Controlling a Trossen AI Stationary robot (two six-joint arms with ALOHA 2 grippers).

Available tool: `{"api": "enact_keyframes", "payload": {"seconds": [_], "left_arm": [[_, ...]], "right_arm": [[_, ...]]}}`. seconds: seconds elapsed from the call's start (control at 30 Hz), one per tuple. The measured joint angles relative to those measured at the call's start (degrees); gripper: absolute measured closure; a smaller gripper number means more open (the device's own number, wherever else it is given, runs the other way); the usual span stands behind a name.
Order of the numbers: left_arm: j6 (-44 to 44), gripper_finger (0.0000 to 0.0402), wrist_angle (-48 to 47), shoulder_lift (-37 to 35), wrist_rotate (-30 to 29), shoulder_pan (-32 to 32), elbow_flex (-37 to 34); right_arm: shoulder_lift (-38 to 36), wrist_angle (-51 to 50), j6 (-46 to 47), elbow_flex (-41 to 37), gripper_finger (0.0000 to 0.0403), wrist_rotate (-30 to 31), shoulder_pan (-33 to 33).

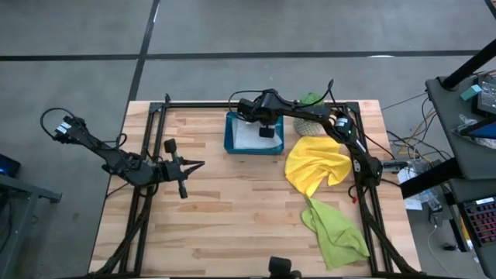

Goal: Fold microfiber towels
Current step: Put the folded grey microfiber cloth into the bin

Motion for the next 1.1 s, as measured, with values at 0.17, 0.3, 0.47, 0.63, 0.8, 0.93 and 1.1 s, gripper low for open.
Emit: {"api": "enact_keyframes", "payload": {"seconds": [0.17,0.3,0.47,0.63,0.8,0.93,1.1], "left_arm": [[0.0,0.0400,0.0,0.0,0.0,0.0,0.0],[0.0,0.0400,0.0,0.0,0.0,0.0,0.0],[0.0,0.0400,0.0,0.0,0.0,0.0,0.0],[0.0,0.0400,0.0,0.0,0.0,0.0,0.0],[0.0,0.0400,0.0,0.0,0.0,0.0,0.0],[0.0,0.0400,0.0,0.0,0.0,0.0,0.0],[-0.1,0.0400,0.0,0.0,0.0,0.0,0.0]], "right_arm": [[0.0,0.1,1.0,0.0,0.0321,-2.7,0.0],[0.0,0.1,0.5,0.0,0.0321,-2.8,0.0],[0.0,0.1,-1.1,0.0,0.0326,-2.8,0.0],[-0.4,0.1,3.4,0.0,0.0324,-4.6,0.0],[-0.6,-0.2,6.8,0.0,0.0298,-5.6,0.0],[-0.9,-0.3,8.3,0.0,0.0271,-5.8,0.0],[-2.1,-0.7,10.8,0.0,0.0244,-5.8,0.0]]}}
